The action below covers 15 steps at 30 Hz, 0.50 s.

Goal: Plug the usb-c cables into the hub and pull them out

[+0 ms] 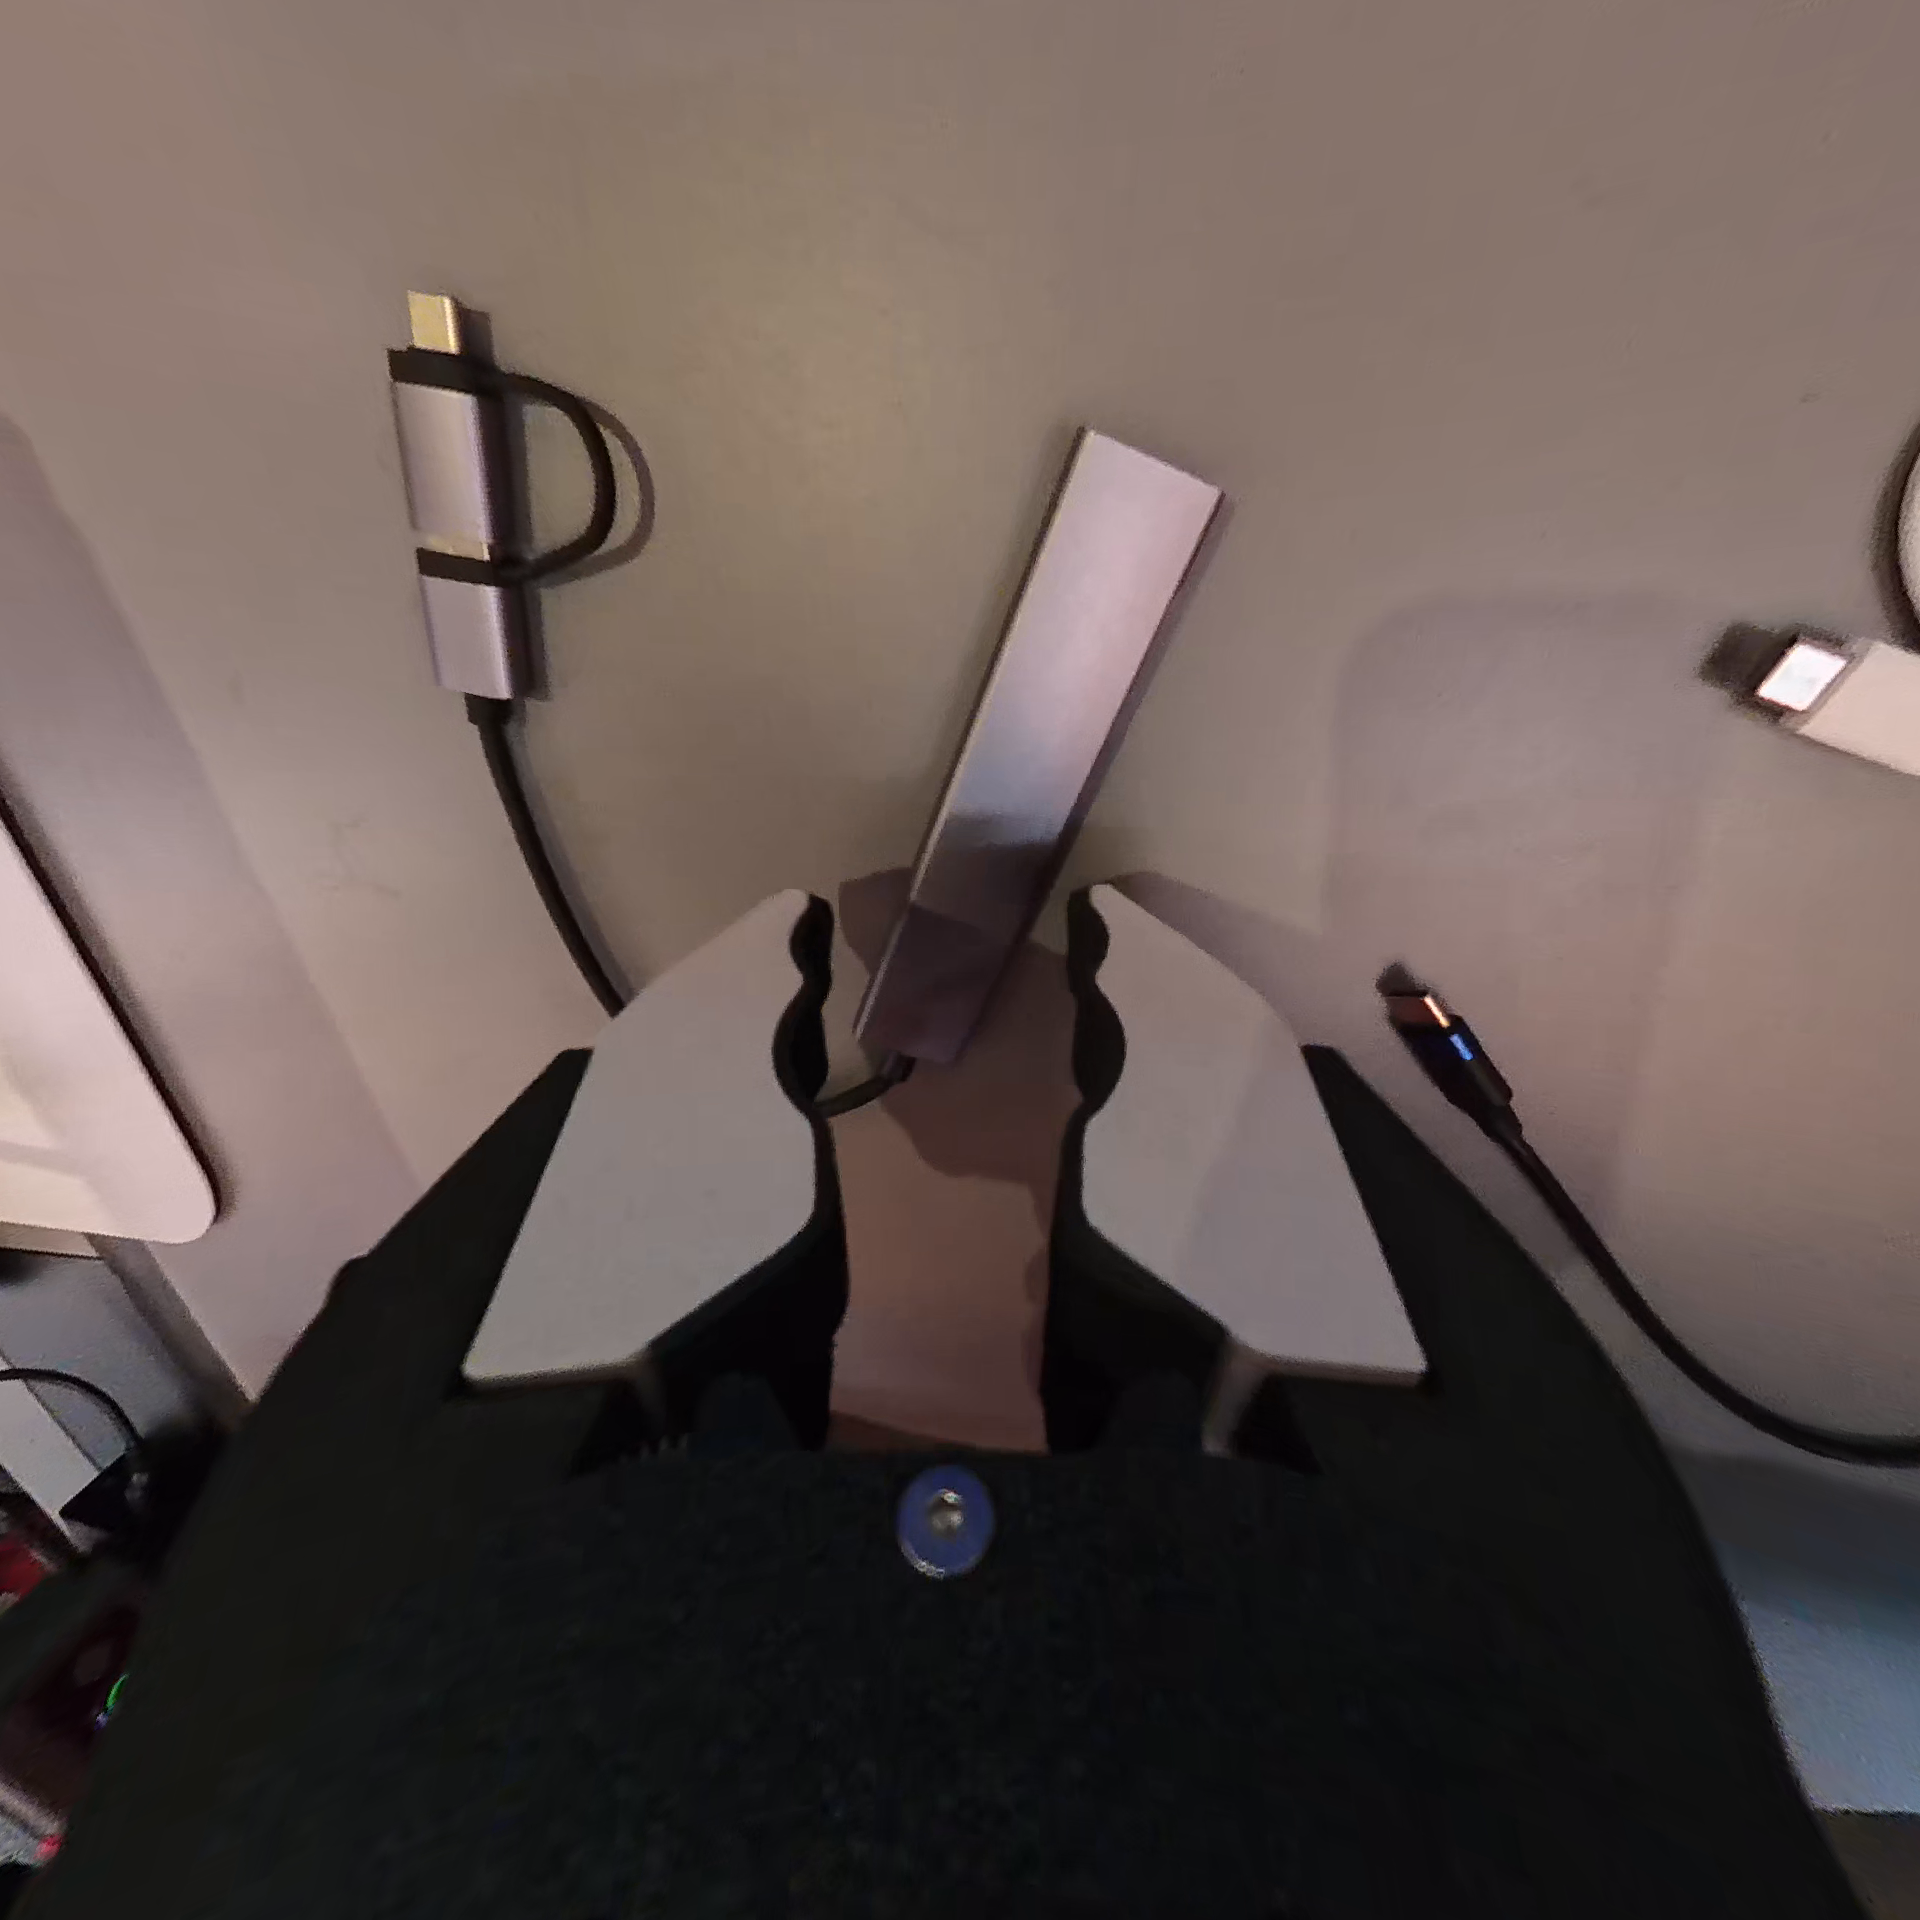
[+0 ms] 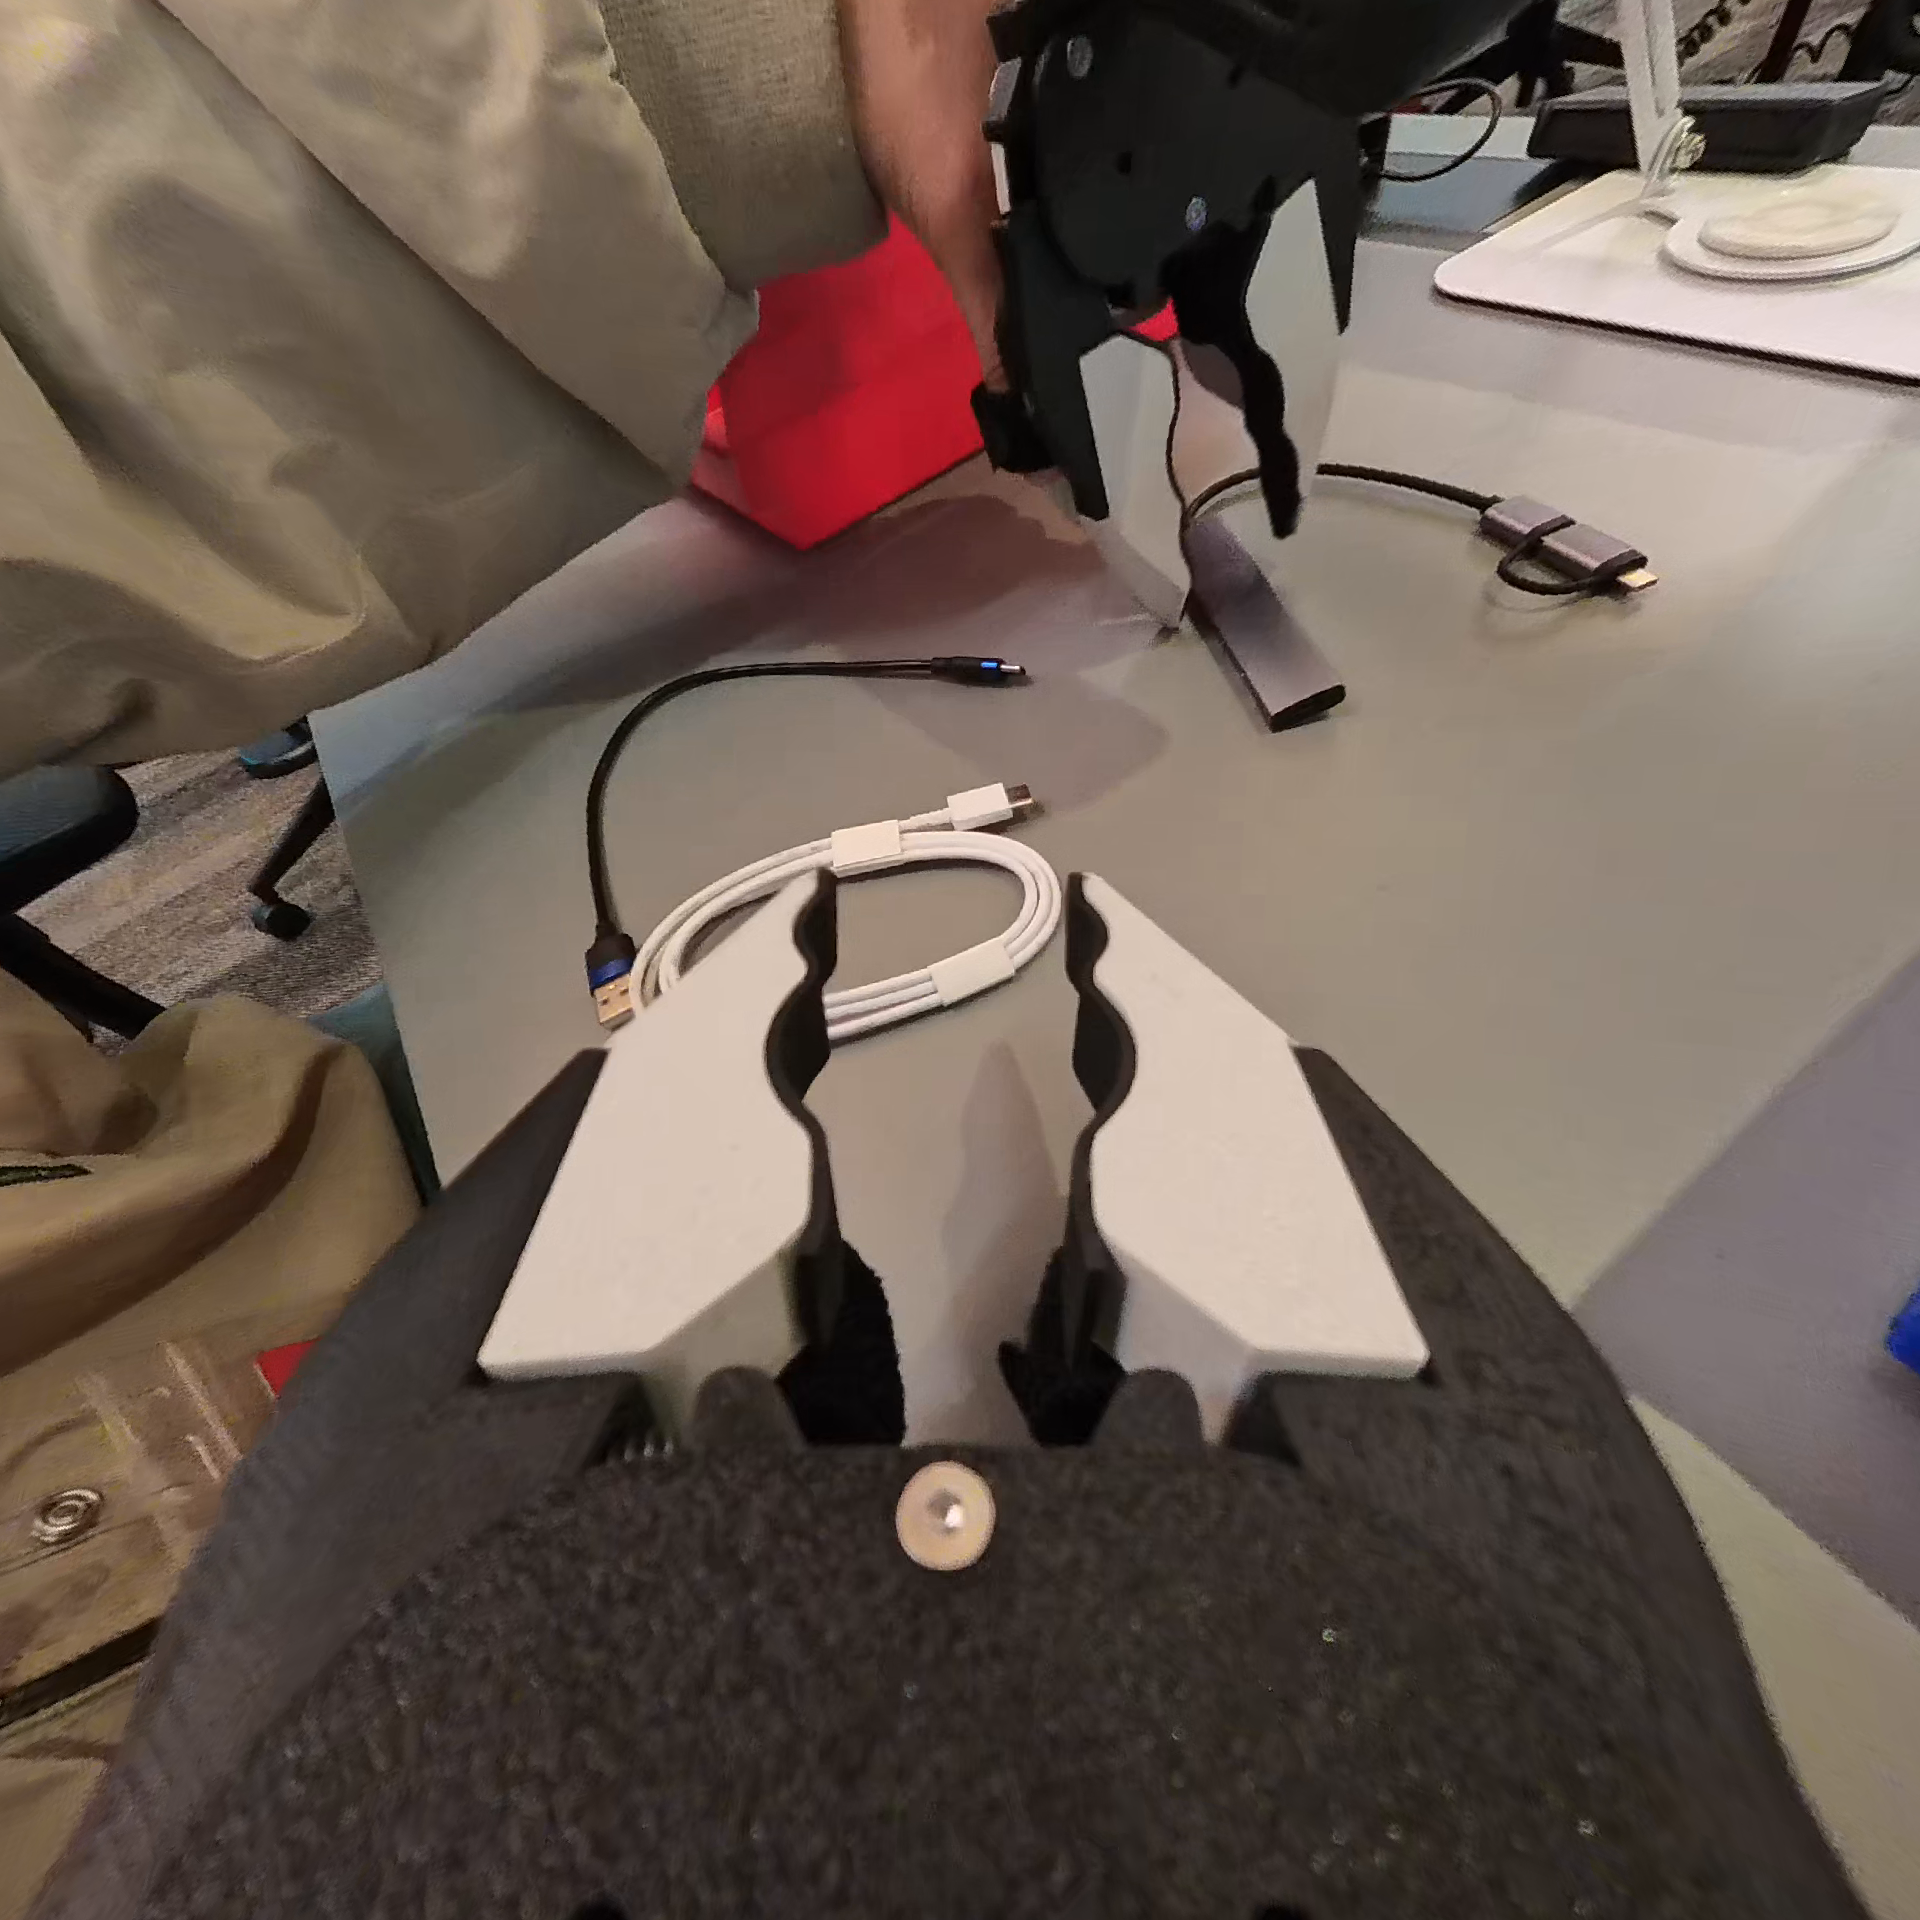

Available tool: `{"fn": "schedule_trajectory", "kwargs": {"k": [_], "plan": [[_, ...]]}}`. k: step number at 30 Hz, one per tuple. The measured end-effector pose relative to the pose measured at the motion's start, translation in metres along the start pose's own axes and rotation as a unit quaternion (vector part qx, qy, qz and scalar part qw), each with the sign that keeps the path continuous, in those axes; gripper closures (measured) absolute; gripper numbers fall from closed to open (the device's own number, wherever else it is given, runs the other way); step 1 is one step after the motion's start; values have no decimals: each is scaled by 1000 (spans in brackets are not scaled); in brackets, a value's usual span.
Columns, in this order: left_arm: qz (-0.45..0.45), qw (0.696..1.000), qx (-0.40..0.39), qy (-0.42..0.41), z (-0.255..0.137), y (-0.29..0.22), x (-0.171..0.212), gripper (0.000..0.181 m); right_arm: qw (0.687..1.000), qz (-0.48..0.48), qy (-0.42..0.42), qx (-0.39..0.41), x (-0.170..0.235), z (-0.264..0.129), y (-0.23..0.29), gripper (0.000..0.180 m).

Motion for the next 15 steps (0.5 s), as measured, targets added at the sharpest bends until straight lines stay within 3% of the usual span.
{"fn": "schedule_trajectory", "kwargs": {"k": [10, 15], "plan": [[-9, 999, -14, -38, 0, 0, -2, 158, 999, -31, -8, -14, -1, 8, 5, 137], [-104, 976, -34, -189, -44, 2, -34, 159, 998, -46, -31, 9, -8, 3, -3, 138]]}}
Point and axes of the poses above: each gripper's, where its closed fingertips meet, z out along the fingers, x out of its underside, y = z × x across the jaws, the point moved 1 cm from there along -z, back along the fingers, and after that the axes turned 6 degrees about -y, right-handed, at the moved point
